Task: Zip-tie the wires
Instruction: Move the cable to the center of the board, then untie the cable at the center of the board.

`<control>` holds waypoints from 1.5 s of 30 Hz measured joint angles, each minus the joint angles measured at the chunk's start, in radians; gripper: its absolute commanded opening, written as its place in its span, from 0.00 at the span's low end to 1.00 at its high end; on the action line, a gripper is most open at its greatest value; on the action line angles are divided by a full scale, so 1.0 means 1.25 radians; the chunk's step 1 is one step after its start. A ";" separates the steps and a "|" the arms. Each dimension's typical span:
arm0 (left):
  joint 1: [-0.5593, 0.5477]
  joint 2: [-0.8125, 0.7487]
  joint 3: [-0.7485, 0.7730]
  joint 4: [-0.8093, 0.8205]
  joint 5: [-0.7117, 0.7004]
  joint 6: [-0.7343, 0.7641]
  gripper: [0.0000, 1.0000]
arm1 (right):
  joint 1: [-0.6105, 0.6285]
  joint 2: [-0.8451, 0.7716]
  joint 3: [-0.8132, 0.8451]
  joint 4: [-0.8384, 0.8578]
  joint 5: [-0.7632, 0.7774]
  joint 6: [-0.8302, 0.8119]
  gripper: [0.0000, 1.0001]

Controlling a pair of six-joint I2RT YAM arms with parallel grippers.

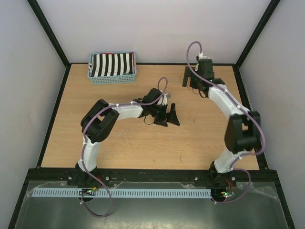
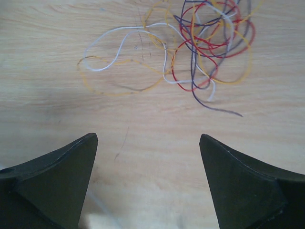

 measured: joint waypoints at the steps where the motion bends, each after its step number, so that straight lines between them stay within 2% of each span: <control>1: -0.004 0.012 0.016 0.004 0.002 -0.004 0.99 | 0.000 -0.051 -0.028 0.001 0.004 0.002 0.99; 6: -0.013 0.078 0.094 0.031 0.006 -0.023 0.99 | 0.000 -0.285 -0.171 0.009 0.038 0.007 0.99; 10: -0.012 0.133 0.170 0.041 0.010 -0.033 0.99 | 0.000 -0.403 -0.252 0.006 0.067 0.006 0.99; 18: 0.002 0.269 0.357 0.070 0.033 -0.048 0.99 | 0.000 -0.549 -0.301 0.000 0.081 0.002 0.99; 23: 0.020 0.333 0.456 0.078 0.037 -0.052 0.99 | 0.000 -0.573 -0.316 0.009 0.075 0.002 1.00; 28: 0.042 0.313 0.430 0.078 0.036 -0.027 0.99 | 0.000 -0.504 -0.327 0.020 0.061 0.000 0.98; 31: 0.058 0.225 0.315 0.064 0.024 0.014 0.99 | 0.000 -0.431 -0.325 0.043 0.052 -0.001 0.95; 34: 0.079 0.097 0.172 0.044 0.021 0.049 0.99 | 0.000 -0.329 -0.301 0.074 0.048 -0.007 0.88; 37: 0.109 -0.046 0.044 0.041 0.018 0.071 0.99 | -0.002 -0.200 -0.225 0.093 0.050 -0.019 0.80; 42: 0.189 -0.275 -0.123 0.053 0.014 0.085 0.99 | -0.009 0.033 -0.021 0.116 0.076 -0.046 0.63; 45: 0.241 -0.373 -0.195 0.056 0.009 0.085 0.99 | -0.016 0.136 0.070 0.118 0.091 -0.060 0.60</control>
